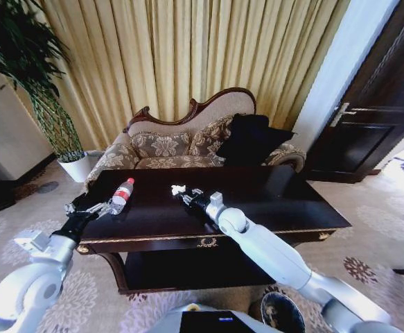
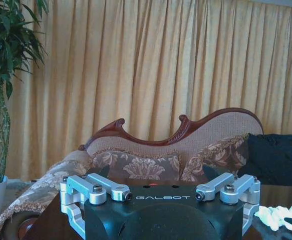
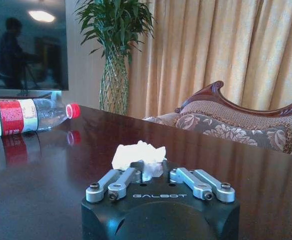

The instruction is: Move to the front of the table and place the trash on the table into the trash bin.

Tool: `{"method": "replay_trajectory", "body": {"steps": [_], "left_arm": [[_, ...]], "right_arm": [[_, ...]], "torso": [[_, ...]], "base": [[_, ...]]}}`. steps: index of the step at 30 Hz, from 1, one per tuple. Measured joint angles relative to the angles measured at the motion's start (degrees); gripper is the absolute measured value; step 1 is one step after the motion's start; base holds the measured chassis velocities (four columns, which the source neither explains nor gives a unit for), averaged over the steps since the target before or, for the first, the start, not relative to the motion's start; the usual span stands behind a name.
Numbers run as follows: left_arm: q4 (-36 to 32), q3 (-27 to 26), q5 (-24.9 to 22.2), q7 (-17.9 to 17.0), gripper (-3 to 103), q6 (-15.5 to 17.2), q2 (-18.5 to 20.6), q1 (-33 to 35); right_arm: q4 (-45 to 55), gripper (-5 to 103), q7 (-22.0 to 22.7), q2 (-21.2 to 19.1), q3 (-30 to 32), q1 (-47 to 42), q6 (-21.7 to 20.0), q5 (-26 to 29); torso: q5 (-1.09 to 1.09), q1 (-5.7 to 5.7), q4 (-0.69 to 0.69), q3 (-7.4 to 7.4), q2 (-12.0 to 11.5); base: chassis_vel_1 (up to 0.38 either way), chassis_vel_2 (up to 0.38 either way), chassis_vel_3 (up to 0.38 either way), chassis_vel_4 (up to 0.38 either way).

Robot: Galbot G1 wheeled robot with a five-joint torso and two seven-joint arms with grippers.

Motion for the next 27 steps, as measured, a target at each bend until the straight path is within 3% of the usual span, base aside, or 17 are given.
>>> {"method": "replay_trajectory", "body": {"steps": [7, 16, 27], "left_arm": [[0.4, 0.3, 0.0, 0.0, 100, 0.0, 0.2, -0.4], [0.9, 1.6, 0.0, 0.1, 100, 0.0, 0.2, -1.3], [1.5, 2.2, 0.1, 0.1, 100, 0.0, 0.2, -1.9]], "right_arm": [[1.3, 2, 0.3, -1.3, 0.2, -0.3, -0.3, 0.1], [4.2, 0, 1.2, -3.6, 1.9, 0.3, -2.4, 1.3], [8.5, 0, -0.8, -9.5, 6.0, 0.6, -6.6, 4.8]], "torso": [[0.01, 0.0, -0.01, 0.02, 0.0], [0.02, 0.0, 0.0, 0.02, 0.0], [0.02, 0.0, -0.01, 0.01, 0.0]], "base": [[0.0, 0.0, 0.0, 0.0], [0.0, 0.0, 0.0, 0.0], [0.0, 0.0, 0.0, 0.0]]}}
